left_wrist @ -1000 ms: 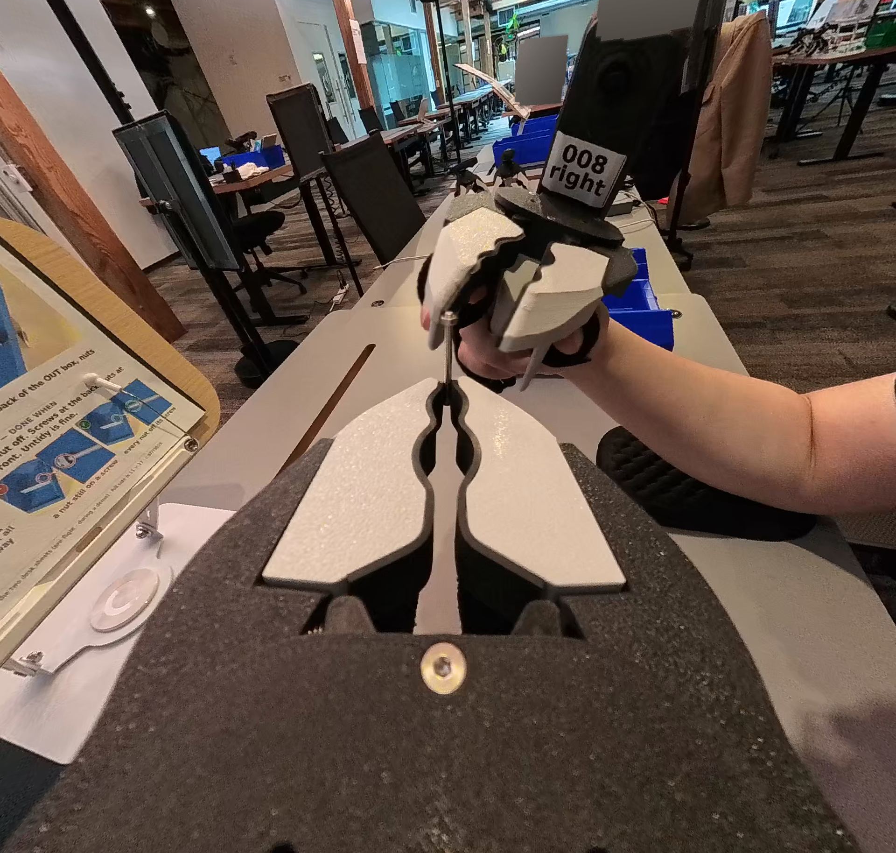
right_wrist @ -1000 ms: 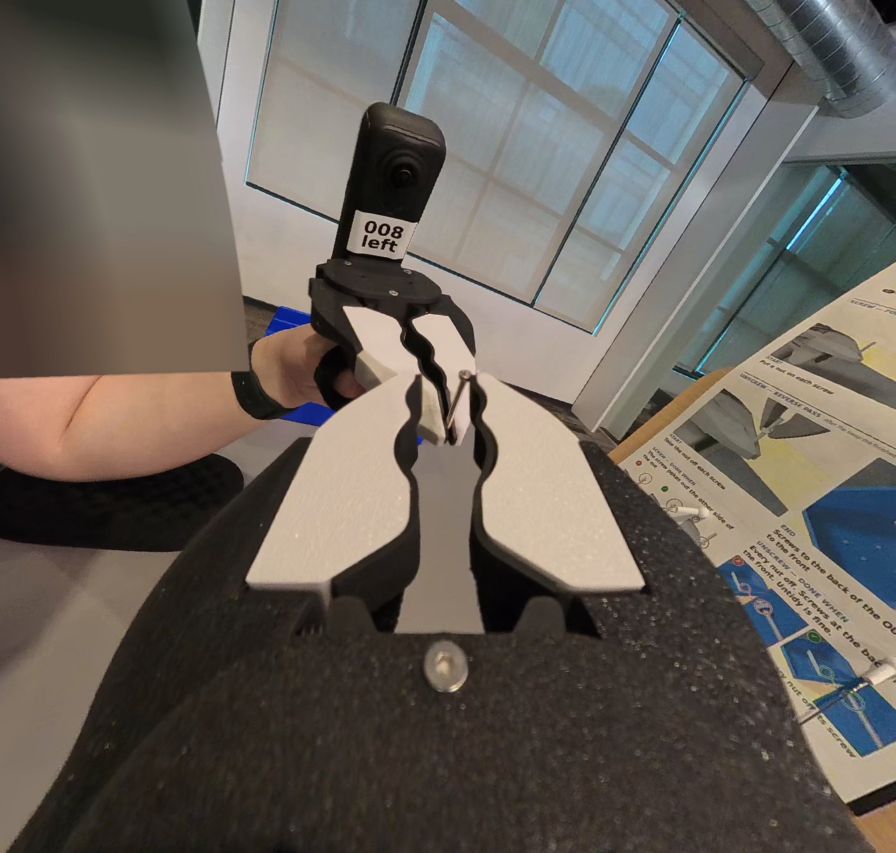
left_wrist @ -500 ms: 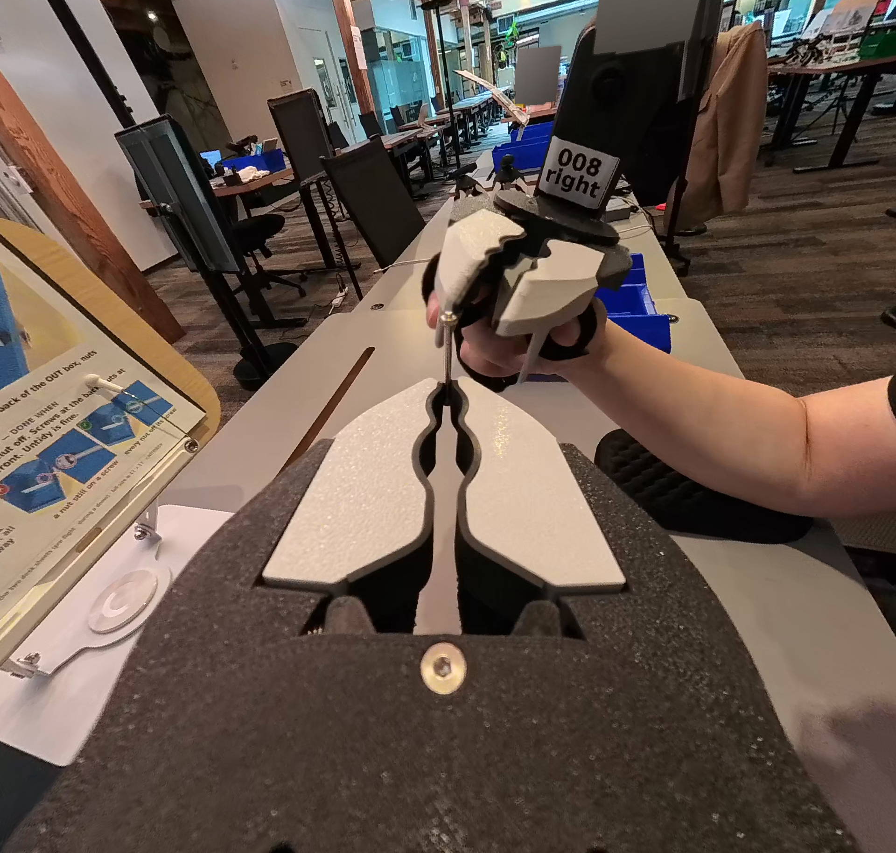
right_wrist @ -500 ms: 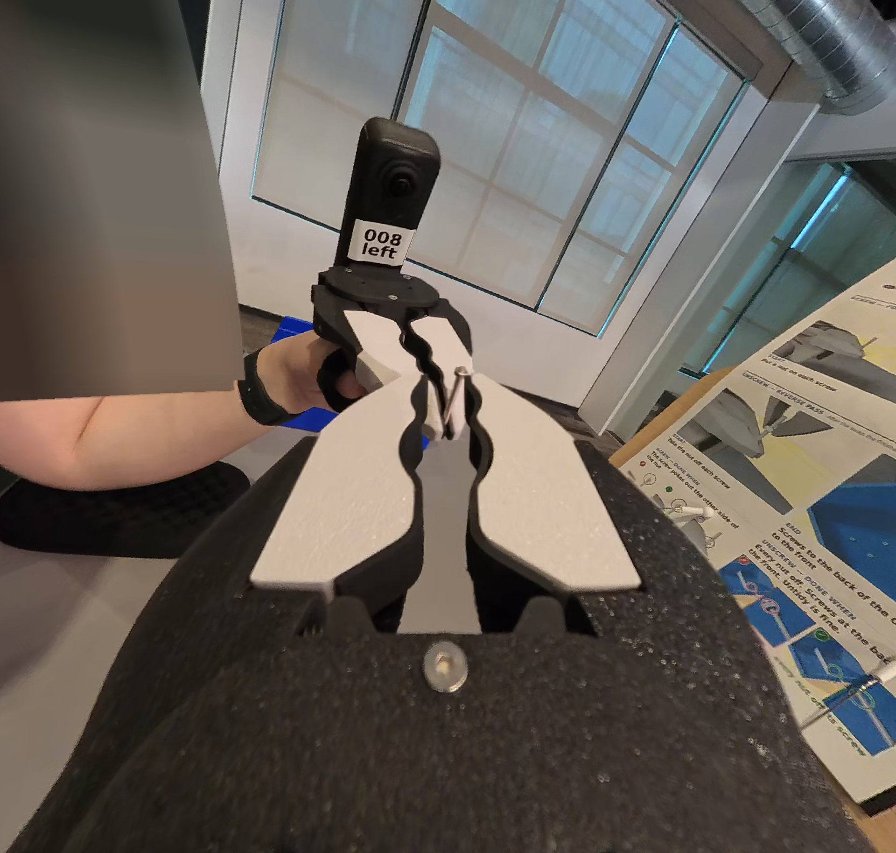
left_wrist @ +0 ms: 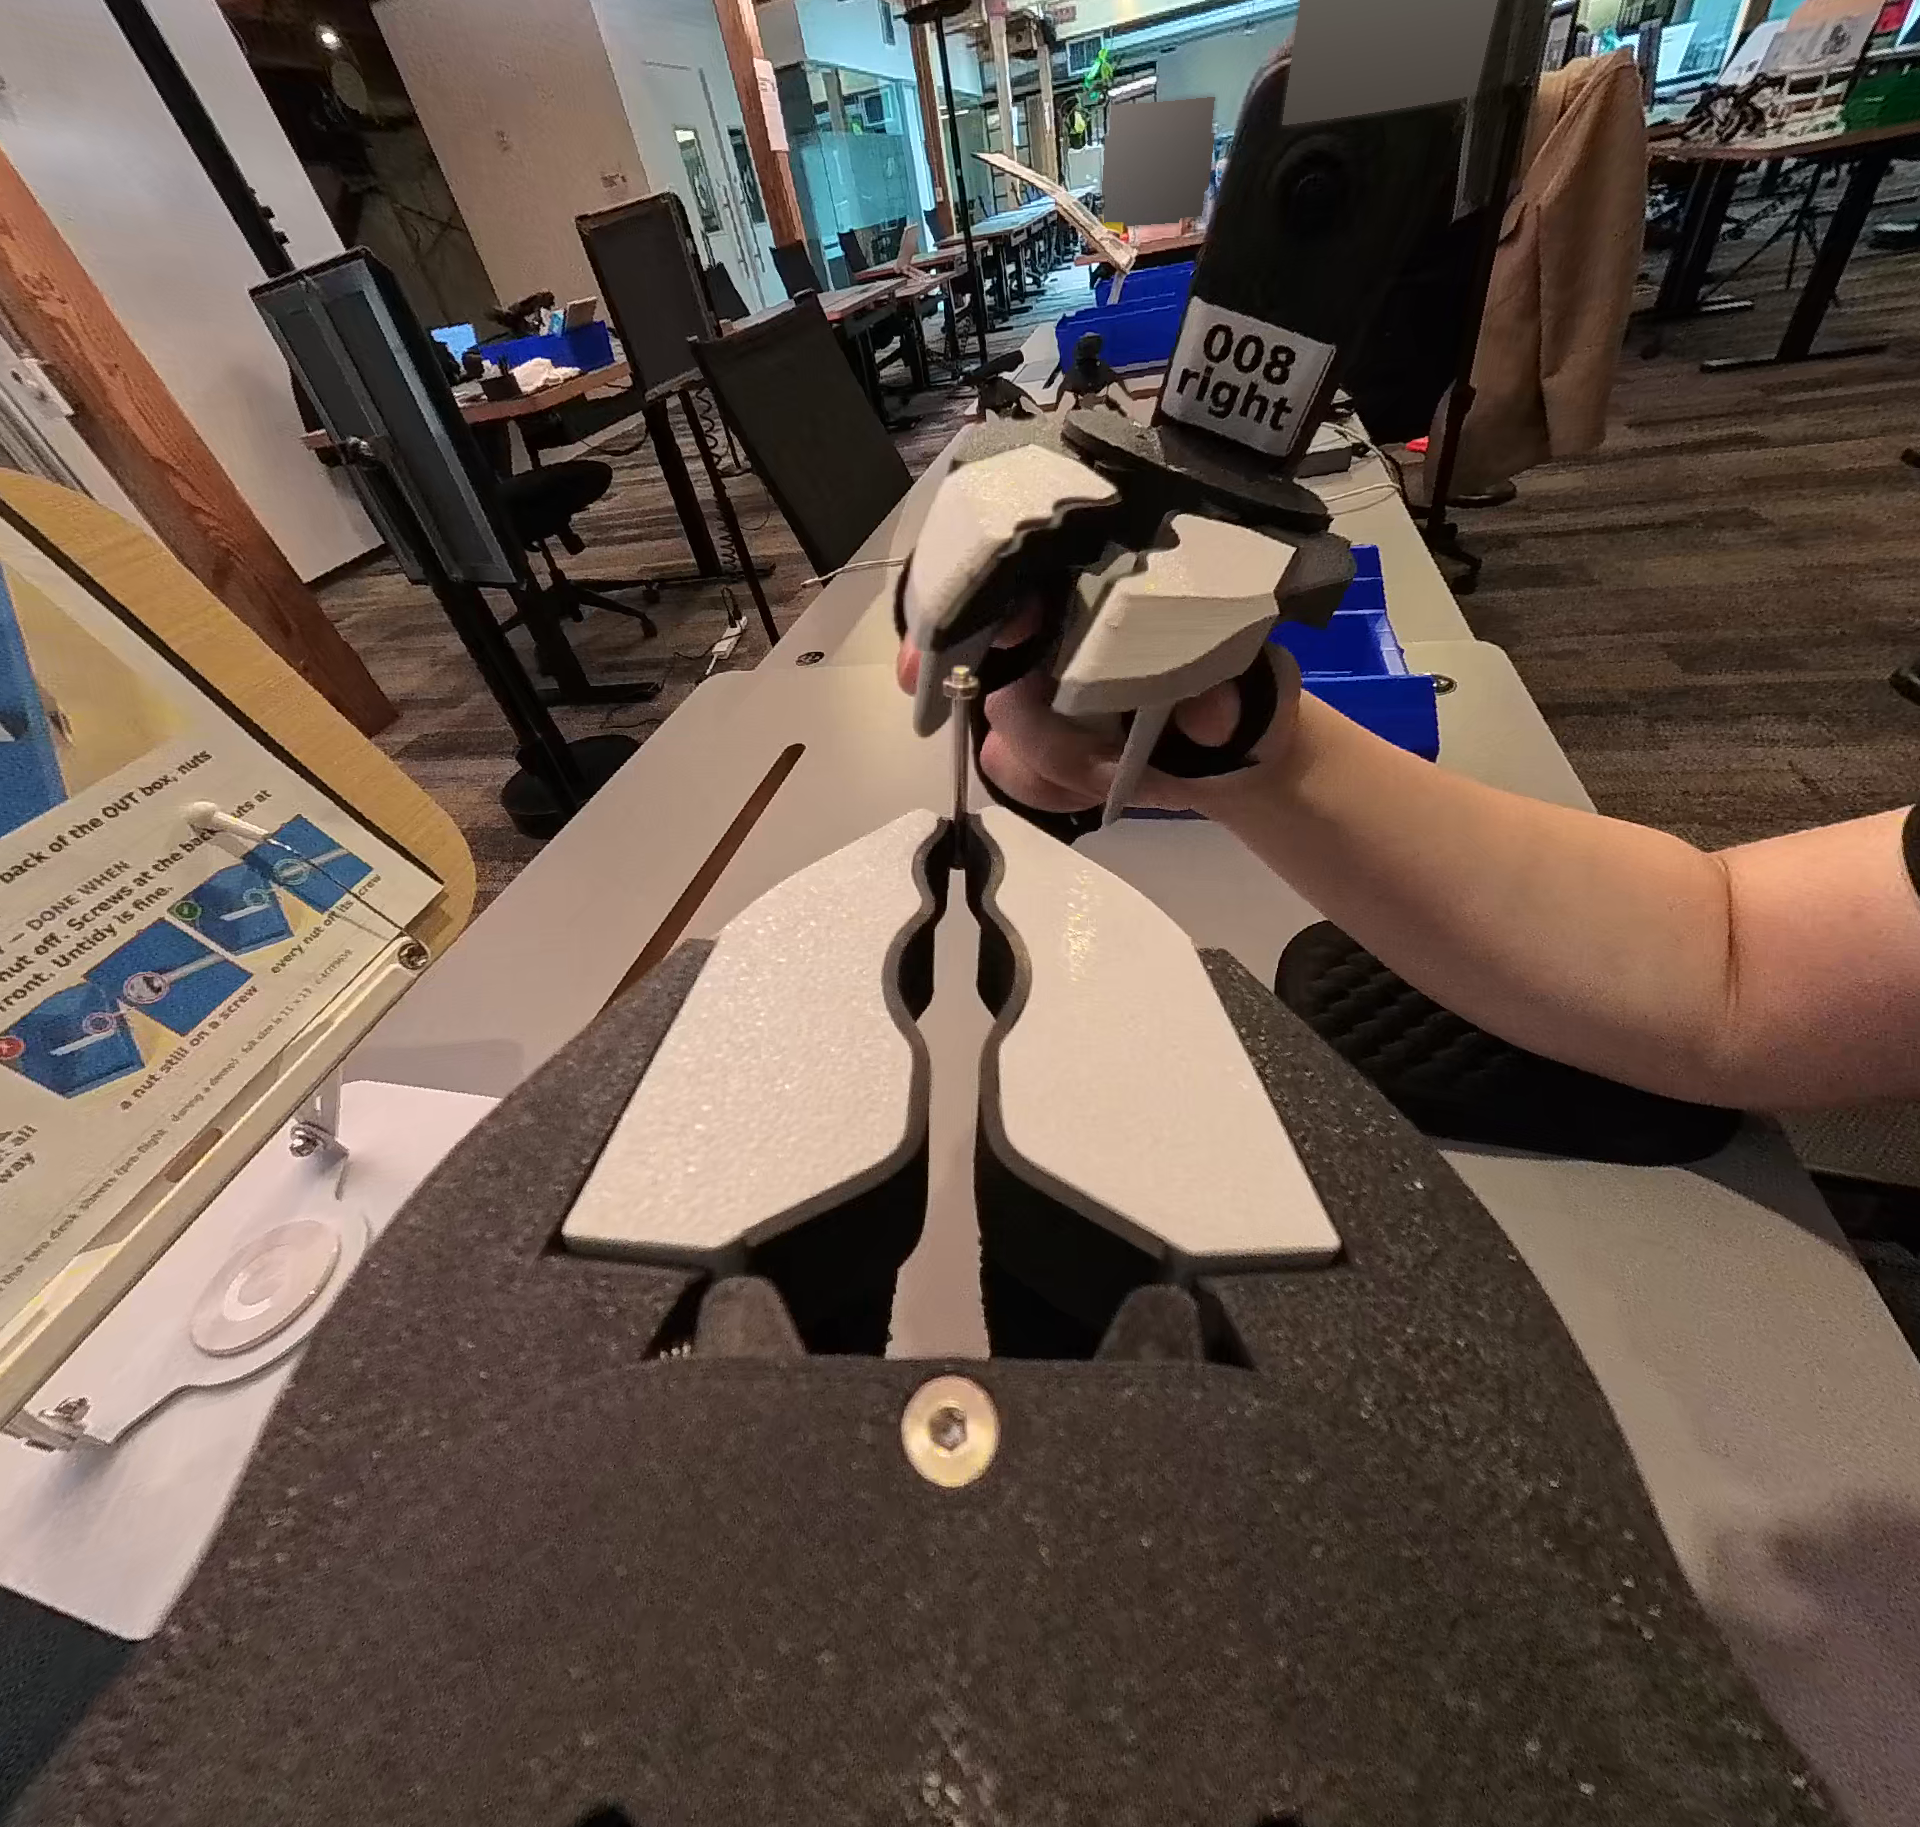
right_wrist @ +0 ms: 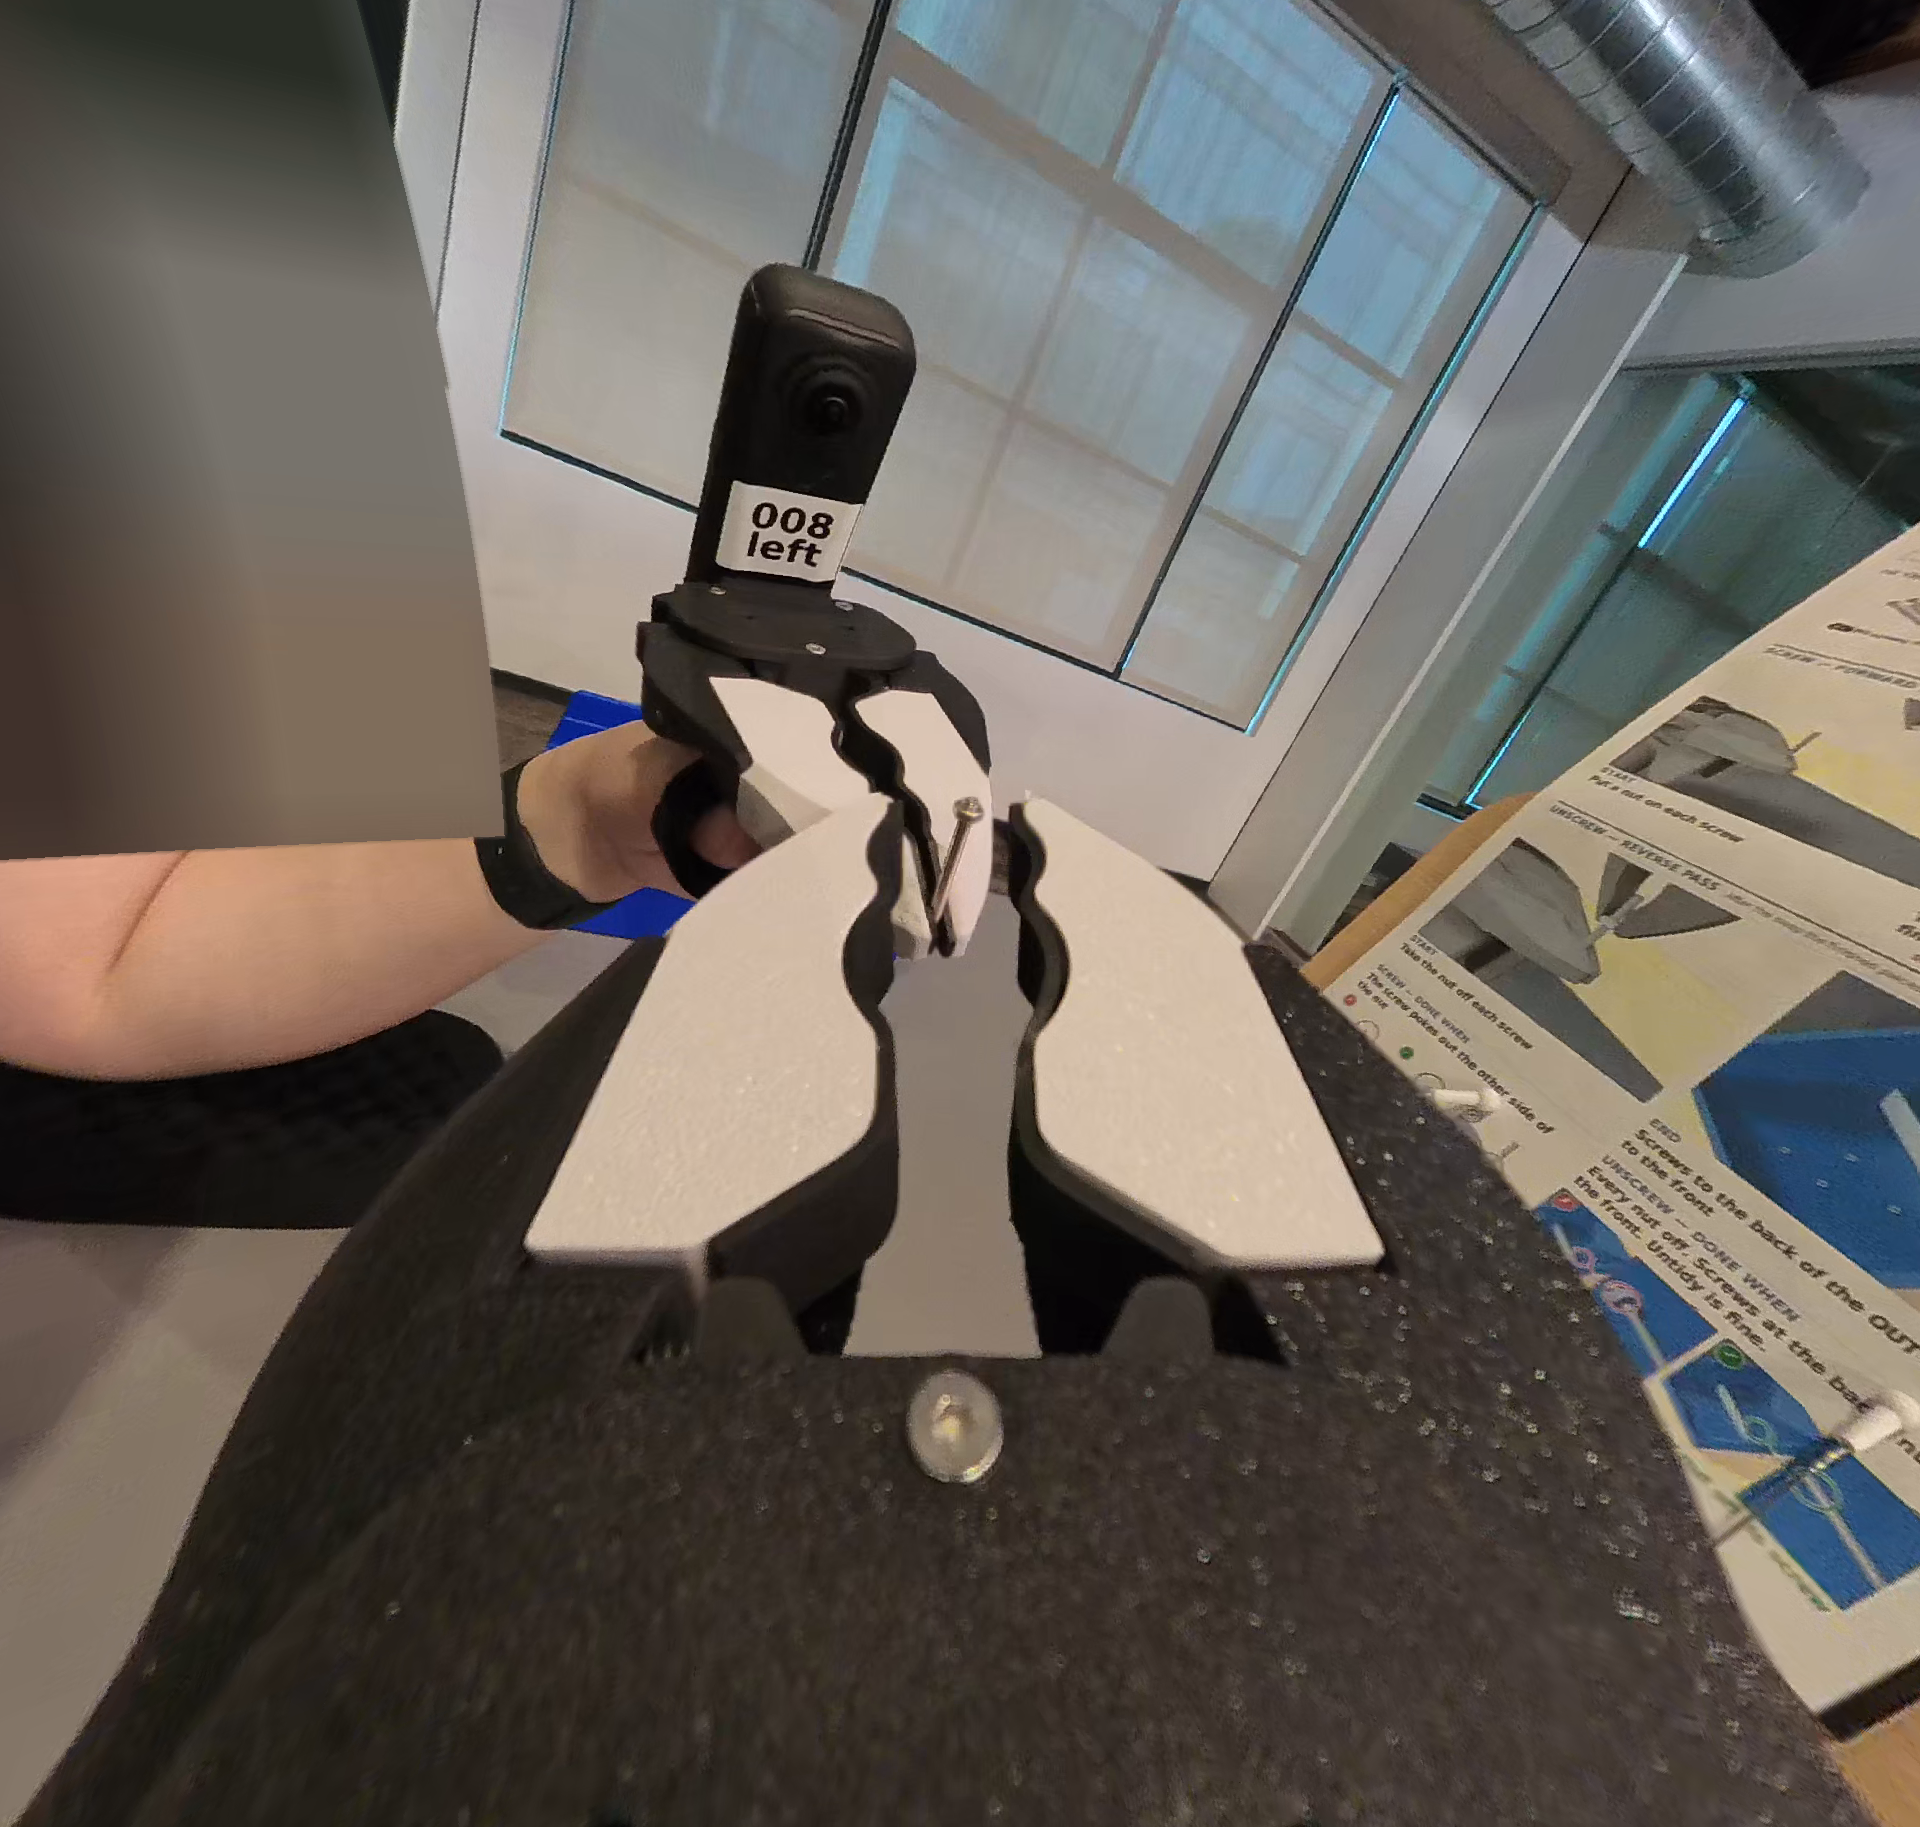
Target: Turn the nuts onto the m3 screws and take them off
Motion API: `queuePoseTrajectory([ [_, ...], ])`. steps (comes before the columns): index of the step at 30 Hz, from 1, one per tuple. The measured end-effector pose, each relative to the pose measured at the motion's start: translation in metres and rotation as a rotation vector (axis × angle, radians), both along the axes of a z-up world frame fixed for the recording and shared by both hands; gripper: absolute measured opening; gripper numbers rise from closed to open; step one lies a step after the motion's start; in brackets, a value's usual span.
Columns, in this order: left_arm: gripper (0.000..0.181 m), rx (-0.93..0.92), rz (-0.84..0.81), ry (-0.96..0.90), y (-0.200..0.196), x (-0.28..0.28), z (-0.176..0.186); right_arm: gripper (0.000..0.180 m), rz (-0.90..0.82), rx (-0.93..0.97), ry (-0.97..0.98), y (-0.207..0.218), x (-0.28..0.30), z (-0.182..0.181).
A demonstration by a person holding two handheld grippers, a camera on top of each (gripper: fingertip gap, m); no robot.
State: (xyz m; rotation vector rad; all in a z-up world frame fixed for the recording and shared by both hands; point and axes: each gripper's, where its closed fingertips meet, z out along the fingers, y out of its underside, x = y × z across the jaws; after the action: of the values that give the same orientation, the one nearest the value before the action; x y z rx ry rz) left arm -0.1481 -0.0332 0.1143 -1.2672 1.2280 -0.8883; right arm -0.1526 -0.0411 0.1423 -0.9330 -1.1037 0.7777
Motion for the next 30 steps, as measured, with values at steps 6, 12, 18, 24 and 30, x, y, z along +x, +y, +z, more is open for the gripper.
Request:
queuePoseTrajectory([
  [6,0.002,-0.003,0.006,0.004,0.0018,0.0004,-0.0015,0.018,0.020,-0.003,-0.037,-0.0026,-0.0036,-0.0055],
  [12,0.002,-0.004,-0.003,0.006,0.0001,0.0023,-0.0020,0.020,0.006,-0.009,0.003,0.0001,0.0006,0.0002],
  [18,0.002,-0.006,0.006,0.006,0.0023,0.0014,-0.0026,0.019,0.017,-0.013,-0.049,-0.0006,-0.0031,-0.0079],
  [24,0.002,-0.006,0.000,0.005,0.0009,0.0021,-0.0021,0.020,0.009,-0.015,-0.008,0.0008,-0.0003,-0.0021],
  [30,0.002,-0.005,0.008,0.004,0.0024,0.0007,-0.0017,0.020,0.023,-0.012,-0.048,-0.0019,-0.0037,-0.0073],
])
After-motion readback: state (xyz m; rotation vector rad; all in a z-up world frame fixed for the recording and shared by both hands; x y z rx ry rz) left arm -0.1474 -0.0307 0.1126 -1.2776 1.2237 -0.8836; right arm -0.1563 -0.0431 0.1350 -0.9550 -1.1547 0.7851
